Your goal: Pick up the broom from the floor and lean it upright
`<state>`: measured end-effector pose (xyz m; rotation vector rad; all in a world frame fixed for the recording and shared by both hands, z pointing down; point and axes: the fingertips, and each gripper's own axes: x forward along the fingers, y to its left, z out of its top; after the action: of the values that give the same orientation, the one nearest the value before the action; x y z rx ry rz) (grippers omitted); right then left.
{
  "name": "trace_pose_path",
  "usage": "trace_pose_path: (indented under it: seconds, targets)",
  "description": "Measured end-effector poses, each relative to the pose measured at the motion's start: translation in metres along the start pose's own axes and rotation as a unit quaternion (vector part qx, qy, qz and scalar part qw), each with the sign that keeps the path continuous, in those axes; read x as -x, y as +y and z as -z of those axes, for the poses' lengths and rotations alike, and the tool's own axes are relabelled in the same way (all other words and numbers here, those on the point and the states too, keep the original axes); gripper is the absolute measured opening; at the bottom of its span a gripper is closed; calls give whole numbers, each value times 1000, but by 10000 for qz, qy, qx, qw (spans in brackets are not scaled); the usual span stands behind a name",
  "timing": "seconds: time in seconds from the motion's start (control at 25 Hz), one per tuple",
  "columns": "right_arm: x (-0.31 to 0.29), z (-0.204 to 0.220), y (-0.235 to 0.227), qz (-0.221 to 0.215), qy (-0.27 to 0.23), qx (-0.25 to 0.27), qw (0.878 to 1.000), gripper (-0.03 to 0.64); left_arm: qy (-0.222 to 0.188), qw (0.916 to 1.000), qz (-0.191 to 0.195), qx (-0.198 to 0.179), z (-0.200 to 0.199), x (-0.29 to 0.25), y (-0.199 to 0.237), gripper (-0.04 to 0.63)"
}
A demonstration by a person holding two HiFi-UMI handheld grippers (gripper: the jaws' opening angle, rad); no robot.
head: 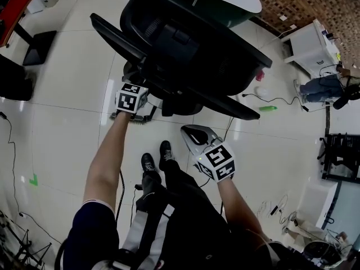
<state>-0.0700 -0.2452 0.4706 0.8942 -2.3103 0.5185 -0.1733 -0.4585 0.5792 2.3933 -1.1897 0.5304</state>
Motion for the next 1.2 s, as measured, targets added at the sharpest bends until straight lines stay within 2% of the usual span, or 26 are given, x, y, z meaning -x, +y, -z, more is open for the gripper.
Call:
trace_pose_path:
  seconds: [0.2, 0.44, 0.6, 0.72, 0.8, 1.0, 1.2]
  targets:
    - [3, 1, 8, 35, -49, -25, 10000, 0, 61, 9999, -25, -120, 0, 9, 0, 183]
    - [4, -8, 15, 54, -261, -60, 9996, 0, -180, 9998, -57, 98, -11, 56, -3, 181]
    - [6, -17, 18, 33, -522, -102, 9986, 0, -20, 9998, 217, 5, -8, 91, -30, 175]
    - [9, -26, 21, 38, -716, -145, 9973, 0, -226, 9990, 376, -64, -16, 123, -54, 70]
    - [11, -33, 24, 29, -829, -75, 9965, 0, -434, 9979, 490, 23, -23, 144, -69, 10]
    - [22, -53, 29, 1, -1303, -77, 9914, 0, -713, 9945, 735, 223, -33, 184, -114, 2]
    - [43, -70, 33, -57, -1840, -135, 9828, 0, -811, 9930, 849, -98, -56, 206, -167, 2]
